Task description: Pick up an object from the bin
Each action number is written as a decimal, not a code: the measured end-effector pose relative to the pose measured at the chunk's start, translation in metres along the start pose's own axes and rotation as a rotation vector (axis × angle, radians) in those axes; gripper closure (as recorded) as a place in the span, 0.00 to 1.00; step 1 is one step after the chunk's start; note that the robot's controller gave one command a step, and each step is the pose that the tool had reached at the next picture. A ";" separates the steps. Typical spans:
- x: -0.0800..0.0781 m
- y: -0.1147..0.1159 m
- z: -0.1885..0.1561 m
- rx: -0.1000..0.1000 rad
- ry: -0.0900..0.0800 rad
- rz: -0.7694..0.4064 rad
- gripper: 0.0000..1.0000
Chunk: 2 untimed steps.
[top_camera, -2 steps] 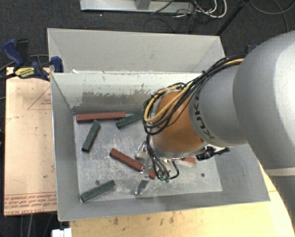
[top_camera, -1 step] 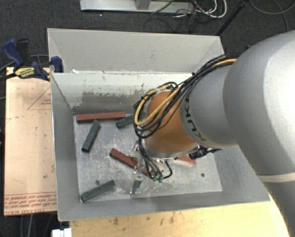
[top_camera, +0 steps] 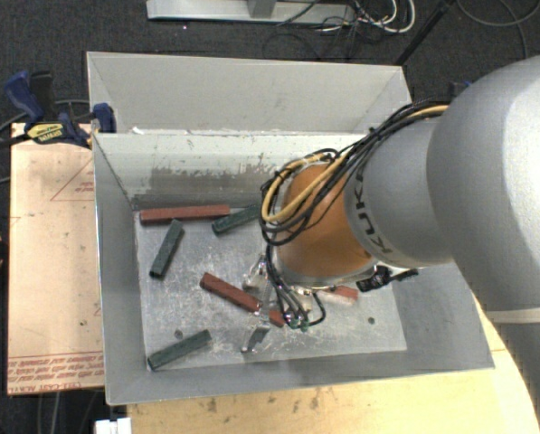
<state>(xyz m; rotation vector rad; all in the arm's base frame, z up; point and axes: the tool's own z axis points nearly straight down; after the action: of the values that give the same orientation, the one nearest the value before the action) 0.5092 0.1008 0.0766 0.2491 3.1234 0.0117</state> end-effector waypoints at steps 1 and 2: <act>0.001 0.017 -0.003 0.005 -0.001 -0.025 1.00; 0.001 0.017 -0.003 0.005 -0.001 -0.025 1.00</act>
Offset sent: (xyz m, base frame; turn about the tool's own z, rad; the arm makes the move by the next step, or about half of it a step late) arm 0.0000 0.0000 0.0000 0.0000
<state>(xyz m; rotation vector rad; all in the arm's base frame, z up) 0.5114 0.1181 0.0794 0.2100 3.1256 0.0032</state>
